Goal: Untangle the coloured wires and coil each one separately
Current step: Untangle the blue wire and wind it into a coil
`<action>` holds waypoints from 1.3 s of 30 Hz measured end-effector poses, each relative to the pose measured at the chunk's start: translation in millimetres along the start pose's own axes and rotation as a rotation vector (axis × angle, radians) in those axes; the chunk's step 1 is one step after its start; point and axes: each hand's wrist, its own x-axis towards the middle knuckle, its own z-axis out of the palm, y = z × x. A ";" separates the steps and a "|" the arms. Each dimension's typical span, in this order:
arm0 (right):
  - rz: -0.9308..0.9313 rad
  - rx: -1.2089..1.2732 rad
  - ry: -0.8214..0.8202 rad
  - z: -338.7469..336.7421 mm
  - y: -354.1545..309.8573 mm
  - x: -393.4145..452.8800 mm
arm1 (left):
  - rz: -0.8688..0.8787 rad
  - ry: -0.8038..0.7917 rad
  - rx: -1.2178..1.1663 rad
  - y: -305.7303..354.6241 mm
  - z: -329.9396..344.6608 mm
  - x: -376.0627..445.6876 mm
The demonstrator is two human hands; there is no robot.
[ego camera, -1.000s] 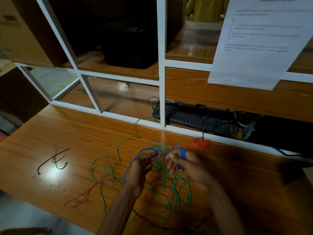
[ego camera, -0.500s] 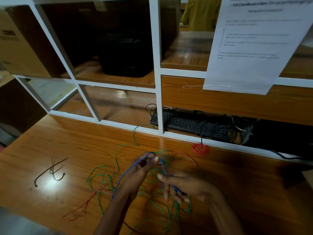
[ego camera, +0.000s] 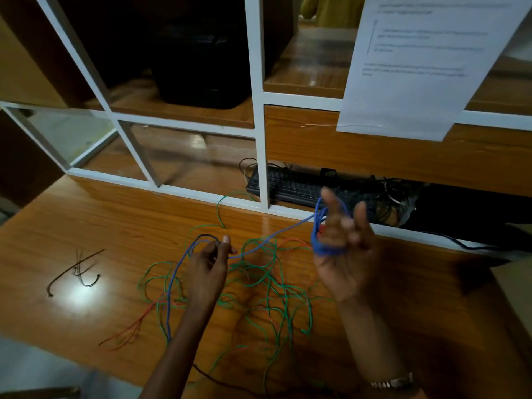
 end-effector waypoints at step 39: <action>-0.026 0.099 0.507 13.9 64.5 2.0 | -0.182 -0.366 -0.273 55.6 -43.6 -42.5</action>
